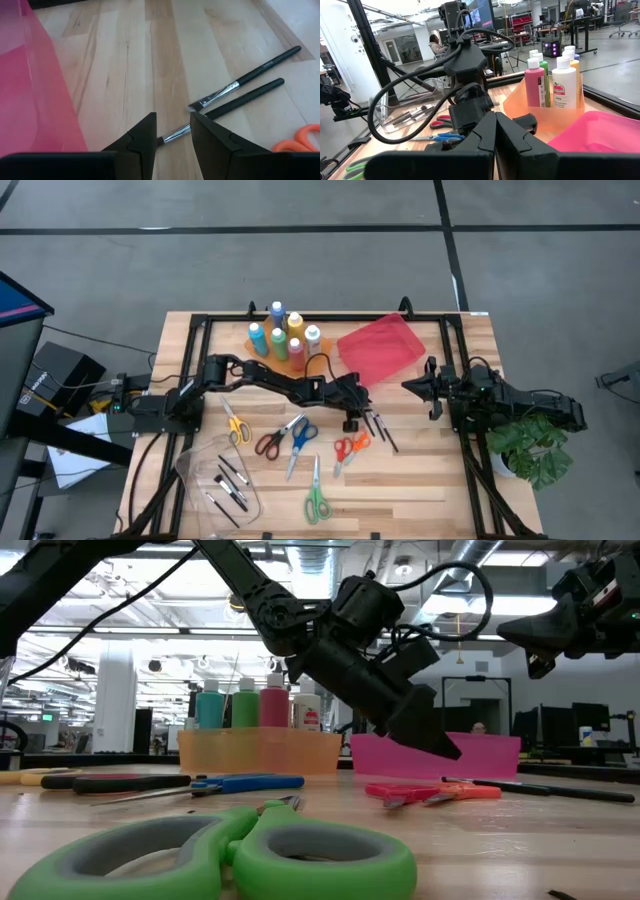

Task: Pick & Place Paint Supplies
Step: Put the makeup brush into the transparent bin

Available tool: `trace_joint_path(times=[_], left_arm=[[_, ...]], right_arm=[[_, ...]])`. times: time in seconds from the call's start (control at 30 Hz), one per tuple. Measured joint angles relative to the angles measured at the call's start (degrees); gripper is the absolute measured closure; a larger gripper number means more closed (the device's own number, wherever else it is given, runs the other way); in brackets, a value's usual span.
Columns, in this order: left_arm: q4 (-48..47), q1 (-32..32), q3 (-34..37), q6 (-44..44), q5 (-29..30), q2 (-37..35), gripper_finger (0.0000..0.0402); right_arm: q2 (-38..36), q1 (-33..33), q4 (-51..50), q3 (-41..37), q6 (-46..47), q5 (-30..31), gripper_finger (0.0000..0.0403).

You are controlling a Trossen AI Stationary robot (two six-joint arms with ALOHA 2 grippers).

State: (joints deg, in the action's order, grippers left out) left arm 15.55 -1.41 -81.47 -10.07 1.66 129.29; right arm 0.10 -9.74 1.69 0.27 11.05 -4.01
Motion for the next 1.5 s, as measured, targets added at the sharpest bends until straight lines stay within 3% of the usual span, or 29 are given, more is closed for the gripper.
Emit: trace_joint_path(times=[0.73, 1.03, 1.5], left_arm=[[-3.46, 0.05, -0.15, 0.63, -0.19, 2.19, 0.0289], [-4.91, 2.12, -0.15, 2.99, -4.37, 1.97, 0.0289], [-6.69, 3.37, 0.09, 0.77, -5.04, -5.35, 0.0289]], right_arm=[[0.0, 0.01, -0.07, -0.01, 0.0, 0.0, 0.0403], [0.02, 0.0, 0.0, -0.02, 0.0, 0.0, 0.0403], [0.01, 0.0, 0.0, -0.02, 0.0, 0.0, 0.0403]])
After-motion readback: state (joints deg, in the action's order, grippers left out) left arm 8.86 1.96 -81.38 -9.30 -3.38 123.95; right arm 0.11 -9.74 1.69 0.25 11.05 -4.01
